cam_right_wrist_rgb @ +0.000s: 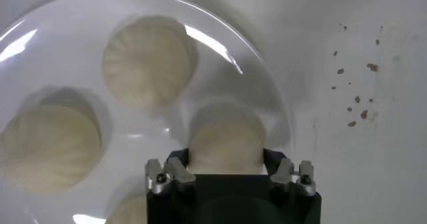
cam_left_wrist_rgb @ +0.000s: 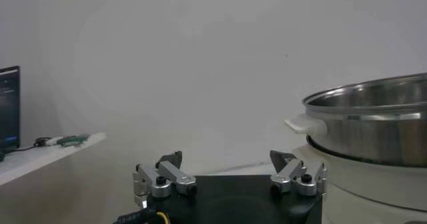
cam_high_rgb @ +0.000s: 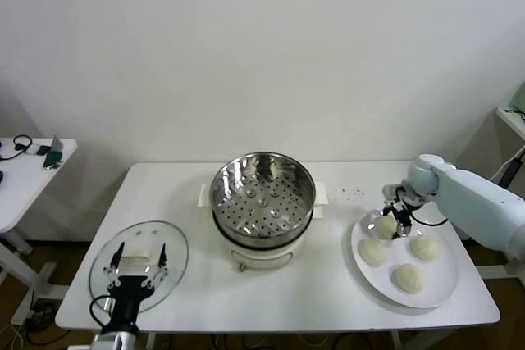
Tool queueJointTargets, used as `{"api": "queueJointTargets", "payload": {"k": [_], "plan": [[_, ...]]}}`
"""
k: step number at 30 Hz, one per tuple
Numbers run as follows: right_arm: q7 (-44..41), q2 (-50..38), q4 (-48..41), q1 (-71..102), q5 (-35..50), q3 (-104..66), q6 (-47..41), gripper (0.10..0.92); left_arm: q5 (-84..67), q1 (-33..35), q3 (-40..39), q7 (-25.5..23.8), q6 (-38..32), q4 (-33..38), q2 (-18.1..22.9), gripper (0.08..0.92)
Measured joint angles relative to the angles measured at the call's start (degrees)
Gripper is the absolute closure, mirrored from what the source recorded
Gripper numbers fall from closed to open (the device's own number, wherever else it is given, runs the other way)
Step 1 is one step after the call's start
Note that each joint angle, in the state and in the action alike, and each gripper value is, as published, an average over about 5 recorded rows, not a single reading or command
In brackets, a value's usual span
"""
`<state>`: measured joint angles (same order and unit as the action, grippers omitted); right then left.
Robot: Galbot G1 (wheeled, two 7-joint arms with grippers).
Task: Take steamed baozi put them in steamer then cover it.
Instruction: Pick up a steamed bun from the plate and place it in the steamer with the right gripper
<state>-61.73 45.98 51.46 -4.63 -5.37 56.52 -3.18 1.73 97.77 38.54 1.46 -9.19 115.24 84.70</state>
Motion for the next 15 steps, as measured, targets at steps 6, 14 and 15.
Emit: {"api": "queueJointTargets", "payload": {"k": [6,14,15], "plan": [[-0.06,-0.65,0.69,-1.05,0.57,0.48,0.66,0.346,-0.37,0.08,0.06,0.03,-0.01,-0.15,0.00,0.177],[-0.83,-0.68,4.16,-8.26,2.90,6.40,3.44,0.340,-0.95,0.13,0.04,0.06,0.12,-0.19,0.00,0.177],[-0.96,-0.49,4.85,-9.73,3.34,7.65,3.96,0.339,-0.99,0.16,0.03,0.09,0.14,-0.18,0.00,0.177]]}}
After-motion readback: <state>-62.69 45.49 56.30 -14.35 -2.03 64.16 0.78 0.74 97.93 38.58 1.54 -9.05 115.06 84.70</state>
